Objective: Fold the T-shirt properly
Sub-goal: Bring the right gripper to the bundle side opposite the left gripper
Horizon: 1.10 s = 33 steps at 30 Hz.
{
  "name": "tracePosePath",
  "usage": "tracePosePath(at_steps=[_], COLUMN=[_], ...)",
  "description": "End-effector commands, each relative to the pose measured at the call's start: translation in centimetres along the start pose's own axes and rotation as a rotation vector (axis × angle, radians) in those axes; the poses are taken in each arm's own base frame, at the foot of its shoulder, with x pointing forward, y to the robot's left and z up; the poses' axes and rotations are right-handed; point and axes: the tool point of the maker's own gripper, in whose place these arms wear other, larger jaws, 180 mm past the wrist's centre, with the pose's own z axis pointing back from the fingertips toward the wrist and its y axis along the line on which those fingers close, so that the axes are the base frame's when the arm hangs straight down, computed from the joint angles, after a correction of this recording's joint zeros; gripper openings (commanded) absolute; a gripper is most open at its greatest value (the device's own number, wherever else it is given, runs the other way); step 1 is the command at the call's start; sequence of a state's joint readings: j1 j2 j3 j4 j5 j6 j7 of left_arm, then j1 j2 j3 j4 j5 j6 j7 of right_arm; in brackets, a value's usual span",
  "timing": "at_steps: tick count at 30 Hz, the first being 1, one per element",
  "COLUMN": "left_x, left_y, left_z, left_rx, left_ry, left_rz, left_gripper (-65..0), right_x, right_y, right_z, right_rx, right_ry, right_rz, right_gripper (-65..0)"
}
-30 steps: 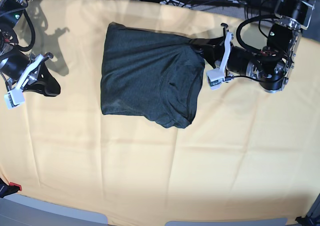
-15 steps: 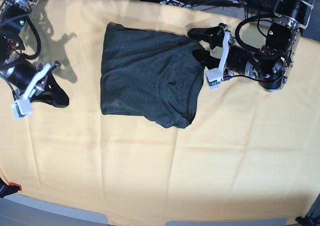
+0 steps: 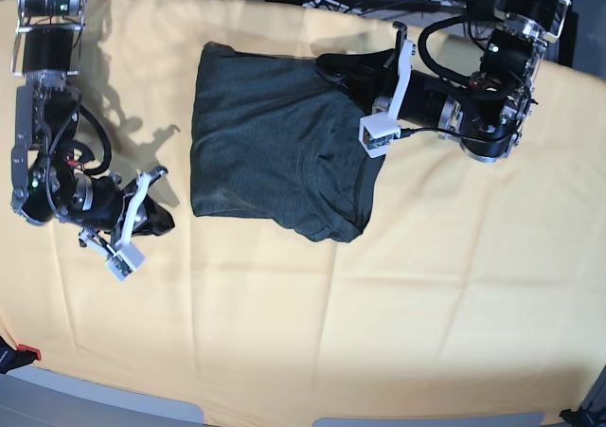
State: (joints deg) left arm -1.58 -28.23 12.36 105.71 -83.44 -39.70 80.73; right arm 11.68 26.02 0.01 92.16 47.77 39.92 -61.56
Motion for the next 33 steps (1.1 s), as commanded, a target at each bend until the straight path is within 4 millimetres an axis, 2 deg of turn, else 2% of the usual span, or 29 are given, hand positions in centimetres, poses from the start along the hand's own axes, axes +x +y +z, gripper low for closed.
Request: tracePosePath(at_steps=[1,3,5,7,10,14,19,24,28,33], left_x=[1.2,1.1,-0.2,-2.1,-3.6,-5.2,-5.4,-5.3,-5.4,-5.4], left_y=[-0.9,-1.8,-2.0,-1.7,-0.9,-0.1,0.5,0.6,0.7,0.9], left_z=[0.1,-0.5,-1.6,-2.7,-4.1,-5.3,-5.5,-5.5,-5.7,-5.8], left_rx=[-0.021,-0.052,-0.046,-0.023,0.029,0.085,0.120,0.128,0.125,0.135], left_ry=[-0.029,-0.013,0.062,0.161,0.237,0.316,0.327,0.323,0.317,0.323], left_rz=[-0.044,-0.060,-0.082,-0.101,-0.151,-0.217,-0.250,-0.254,-0.245,-0.250], left_gripper=[-65.0,-65.0,-65.0,-65.0,-65.0,-65.0,-65.0,-65.0,-65.0,-65.0], right_x=[2.2,2.2,2.4,2.6,2.8,2.5,1.6,0.8,0.9,1.2], right_y=[-0.9,-1.3,-1.4,-1.5,-1.8,-1.0,-0.9,-1.1,-1.0,0.0], right_z=[0.4,-0.5,-1.3,-2.0,-2.7,-3.5,-4.6,-5.5,-5.6,-6.1], right_rx=[-0.007,0.001,-0.001,-0.017,-0.057,-0.046,-0.055,-0.035,-0.032,-0.003], right_ry=[-0.059,-0.034,-0.007,0.020,0.044,0.055,0.082,0.053,0.048,0.034], right_rz=[0.019,0.020,0.049,0.101,0.181,0.217,0.266,0.219,0.216,0.211], right_gripper=[-65.0,-65.0,-65.0,-65.0,-65.0,-65.0,-65.0,-65.0,-65.0,-65.0])
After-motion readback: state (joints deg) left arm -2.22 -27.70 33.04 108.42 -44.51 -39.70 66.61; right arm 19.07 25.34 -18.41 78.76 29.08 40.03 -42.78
